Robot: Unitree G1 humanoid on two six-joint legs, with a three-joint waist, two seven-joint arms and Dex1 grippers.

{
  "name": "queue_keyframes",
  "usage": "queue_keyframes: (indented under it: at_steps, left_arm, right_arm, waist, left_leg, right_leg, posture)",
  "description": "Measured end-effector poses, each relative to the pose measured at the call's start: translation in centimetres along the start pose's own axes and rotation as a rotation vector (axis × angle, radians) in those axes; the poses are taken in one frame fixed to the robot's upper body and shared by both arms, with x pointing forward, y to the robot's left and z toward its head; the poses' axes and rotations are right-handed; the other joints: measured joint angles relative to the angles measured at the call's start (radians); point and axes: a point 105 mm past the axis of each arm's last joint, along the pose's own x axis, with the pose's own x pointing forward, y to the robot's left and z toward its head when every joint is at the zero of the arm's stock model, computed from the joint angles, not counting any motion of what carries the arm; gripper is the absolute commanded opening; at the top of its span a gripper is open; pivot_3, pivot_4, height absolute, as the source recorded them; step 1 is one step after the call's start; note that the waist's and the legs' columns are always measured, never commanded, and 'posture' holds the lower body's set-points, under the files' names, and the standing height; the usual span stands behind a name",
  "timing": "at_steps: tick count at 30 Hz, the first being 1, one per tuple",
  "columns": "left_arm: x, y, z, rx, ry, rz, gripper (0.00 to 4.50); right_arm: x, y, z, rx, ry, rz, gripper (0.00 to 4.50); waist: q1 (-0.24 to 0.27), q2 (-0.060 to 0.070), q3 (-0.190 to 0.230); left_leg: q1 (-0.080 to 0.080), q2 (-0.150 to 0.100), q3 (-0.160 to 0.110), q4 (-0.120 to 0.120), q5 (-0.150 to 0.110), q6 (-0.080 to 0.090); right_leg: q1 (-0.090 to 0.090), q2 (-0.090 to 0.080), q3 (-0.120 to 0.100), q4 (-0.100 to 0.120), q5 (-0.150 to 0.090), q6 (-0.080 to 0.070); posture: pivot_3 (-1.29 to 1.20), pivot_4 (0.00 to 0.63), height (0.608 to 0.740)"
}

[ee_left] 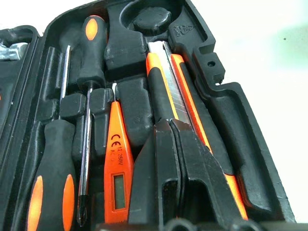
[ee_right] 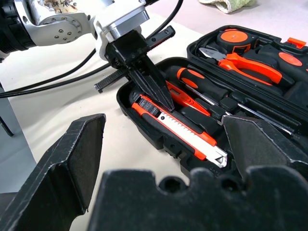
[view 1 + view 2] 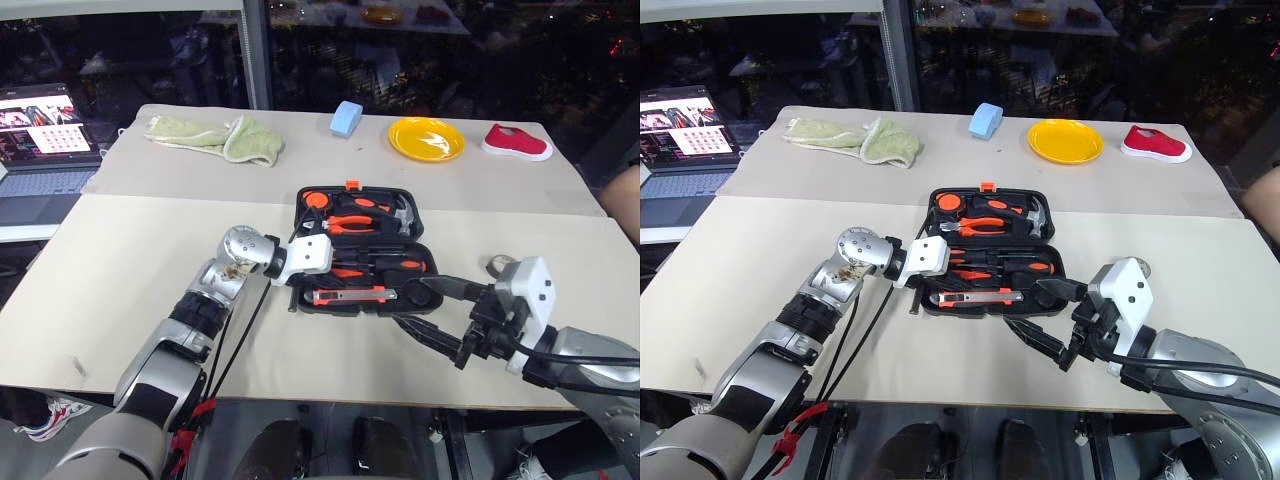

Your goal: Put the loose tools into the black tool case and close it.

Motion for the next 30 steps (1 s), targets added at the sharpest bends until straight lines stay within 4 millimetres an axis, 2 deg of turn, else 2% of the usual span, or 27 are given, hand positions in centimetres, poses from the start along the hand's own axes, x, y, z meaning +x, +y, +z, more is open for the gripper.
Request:
queue_keyframes:
  at_steps: [6, 14, 18, 19, 20, 21, 22, 23, 25, 27, 30]
  left_arm:
    - [0.4, 0.0, -0.7, 0.047, 0.028, 0.007, 0.06]
    - [1.1, 0.4, -0.4, 0.074, 0.022, 0.012, 0.06]
    - [-0.4, 0.0, -0.4, -0.022, -0.004, 0.003, 0.06]
    - [-0.7, -0.2, -0.3, -0.059, -0.017, 0.001, 0.06]
    - [-1.4, -0.4, -0.1, -0.115, -0.034, -0.003, 0.56]
    - [-2.1, -0.6, 0.1, -0.165, -0.056, -0.003, 0.73]
    - [-3.0, -0.6, 0.4, -0.209, -0.072, 0.000, 1.14]
    - [-4.7, -0.5, 1.1, -0.276, -0.104, 0.011, 1.52]
    - [-8.1, 0.1, 2.9, -0.349, -0.170, 0.056, 2.34]
    - [-9.4, 0.4, 4.2, -0.374, -0.214, 0.067, 2.90]
    - [-10.2, 0.1, 5.4, -0.410, -0.254, 0.052, 4.03]
  right_arm:
    - [0.1, -0.1, 0.3, -0.009, -0.008, 0.000, 4.50]
    - [0.1, -0.2, 0.3, 0.009, -0.009, 0.008, 4.50]
    - [0.0, -0.4, 0.0, 0.008, 0.015, 0.019, 4.50]
    - [-0.1, -0.5, -0.2, 0.013, 0.018, 0.015, 4.50]
    - [-0.2, -0.7, -0.3, 0.022, 0.022, 0.005, 4.50]
    - [-0.4, -1.0, -0.6, 0.032, 0.023, -0.014, 4.50]
    - [-0.5, -1.4, -0.8, 0.041, 0.026, -0.035, 4.50]
    - [-0.9, -2.1, -1.3, 0.063, 0.030, -0.077, 4.50]
    - [-2.0, -3.7, -2.5, 0.102, 0.055, -0.173, 4.50]
    - [-3.1, -4.7, -2.8, 0.105, 0.063, -0.232, 4.50]
    - [-6.4, -6.2, -3.7, 0.117, 0.106, -0.344, 4.50]
  waist:
    - [0.000, 0.000, 0.000]
    - [0.004, 0.000, -0.001]
    - [-0.010, 0.000, -0.001]
    - [-0.013, 0.000, -0.001]
    - [-0.017, 0.000, 0.000]
    - [-0.020, 0.000, 0.000]
    - [-0.022, 0.000, 0.000]
    - [-0.024, 0.000, 0.000]
    - [-0.027, 0.001, 0.000]
    - [-0.020, 0.001, 0.000]
    - [-0.007, 0.002, 0.000]
  left_leg:
    - [0.001, 0.000, 0.000, 0.000, 0.000, 0.000]
    - [0.001, 0.000, 0.000, 0.000, -0.001, 0.002]
    - [-0.006, 0.000, 0.000, 0.000, 0.003, 0.006]
    - [-0.006, 0.000, 0.000, -0.001, 0.006, 0.000]
    - [-0.009, 0.000, 0.000, -0.001, 0.007, -0.001]
    - [-0.012, 0.000, 0.000, -0.001, 0.007, -0.001]
    - [-0.015, 0.000, 0.000, -0.001, 0.007, -0.001]
    - [-0.020, 0.000, 0.000, 0.000, 0.008, -0.003]
    - [-0.020, 0.000, 0.000, -0.001, 0.008, -0.003]
    - [-0.020, 0.000, 0.000, -0.001, 0.008, -0.003]
    - [-0.018, -0.001, 0.000, -0.001, 0.008, -0.004]
  right_leg:
    - [0.001, 0.000, 0.000, 0.000, 0.000, 0.001]
    - [0.002, -0.001, 0.000, -0.002, 0.000, 0.002]
    - [-0.003, 0.000, 0.000, 0.000, 0.000, 0.002]
    - [-0.004, 0.001, 0.000, 0.000, 0.000, 0.002]
    - [-0.007, 0.001, 0.001, 0.000, 0.000, 0.001]
    - [-0.011, 0.001, 0.001, 0.001, 0.000, 0.001]
    - [-0.014, 0.001, 0.001, 0.002, 0.000, 0.001]
    - [-0.020, 0.002, 0.001, 0.003, 0.000, 0.001]
    - [-0.020, 0.002, 0.001, 0.003, 0.000, 0.000]
    - [-0.019, 0.002, 0.000, 0.001, 0.000, 0.001]
    - [-0.016, 0.002, 0.000, 0.001, 0.000, 0.001]
  posture:
    - [0.00, 0.150, 0.732]
    - [0.00, 0.150, 0.732]
    - [0.00, 0.150, 0.732]
    - [0.00, 0.150, 0.732]
    - [0.00, 0.150, 0.732]
    - [0.00, 0.150, 0.732]
    - [0.00, 0.150, 0.732]
    - [0.00, 0.150, 0.732]
    - [0.00, 0.150, 0.732]
    - [0.00, 0.150, 0.732]
    - [0.00, 0.150, 0.732]
